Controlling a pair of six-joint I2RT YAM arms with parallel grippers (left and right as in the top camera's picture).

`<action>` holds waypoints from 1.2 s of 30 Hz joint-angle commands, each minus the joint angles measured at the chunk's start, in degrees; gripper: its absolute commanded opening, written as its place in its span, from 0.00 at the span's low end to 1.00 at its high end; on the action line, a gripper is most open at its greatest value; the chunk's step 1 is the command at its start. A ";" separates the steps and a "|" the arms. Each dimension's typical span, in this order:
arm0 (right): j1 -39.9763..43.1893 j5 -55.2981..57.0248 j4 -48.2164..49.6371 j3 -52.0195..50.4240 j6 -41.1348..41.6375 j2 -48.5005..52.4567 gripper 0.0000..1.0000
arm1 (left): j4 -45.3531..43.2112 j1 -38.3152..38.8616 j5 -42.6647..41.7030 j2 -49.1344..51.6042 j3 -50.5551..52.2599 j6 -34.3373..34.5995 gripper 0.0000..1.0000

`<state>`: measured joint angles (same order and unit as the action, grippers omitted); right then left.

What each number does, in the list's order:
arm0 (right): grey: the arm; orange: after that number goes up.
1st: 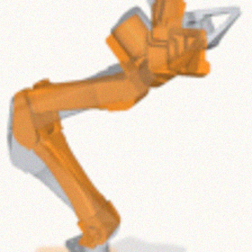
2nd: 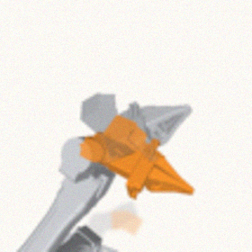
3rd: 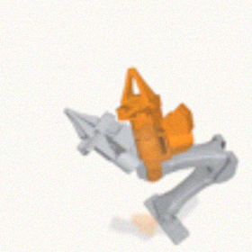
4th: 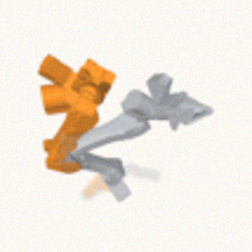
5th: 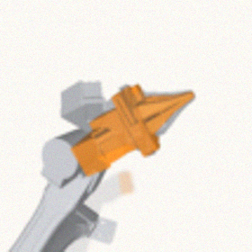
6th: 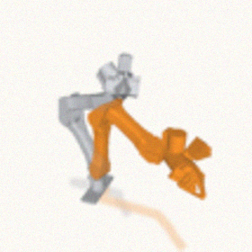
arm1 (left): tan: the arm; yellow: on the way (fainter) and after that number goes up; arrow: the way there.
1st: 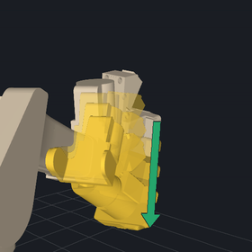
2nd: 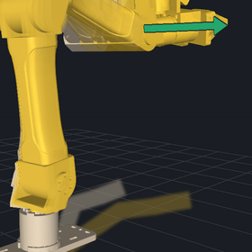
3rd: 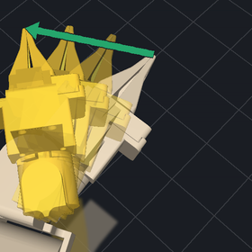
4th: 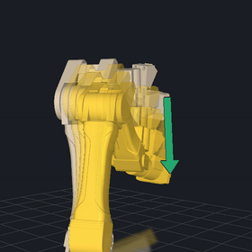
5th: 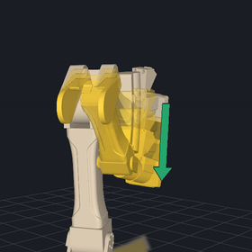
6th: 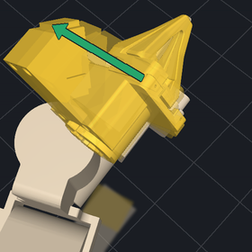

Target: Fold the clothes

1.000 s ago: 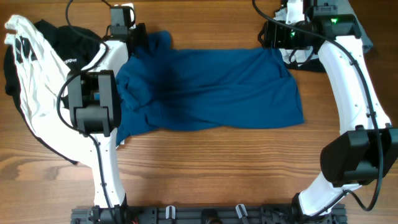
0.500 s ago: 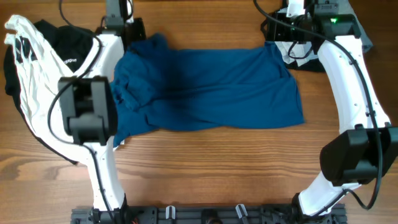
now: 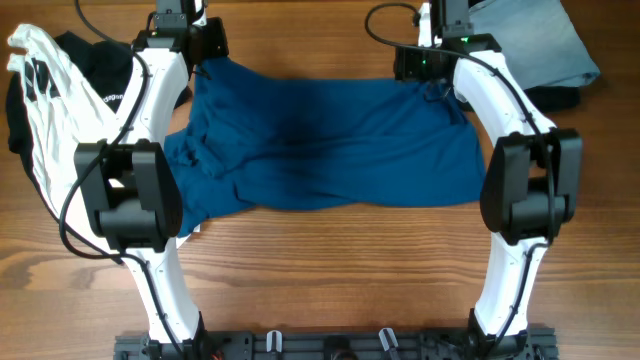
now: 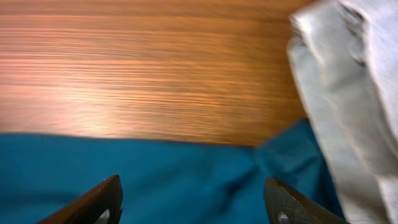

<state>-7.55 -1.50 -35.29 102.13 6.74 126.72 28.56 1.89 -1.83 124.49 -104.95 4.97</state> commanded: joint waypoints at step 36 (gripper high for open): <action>2.64 13.46 4.42 -0.22 14.32 7.54 0.17 | 0.00 0.24 0.22 0.00 -0.09 -0.28 0.04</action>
<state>-5.30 12.45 -30.83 102.13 21.12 132.97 28.71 1.89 -1.80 124.49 -104.95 4.97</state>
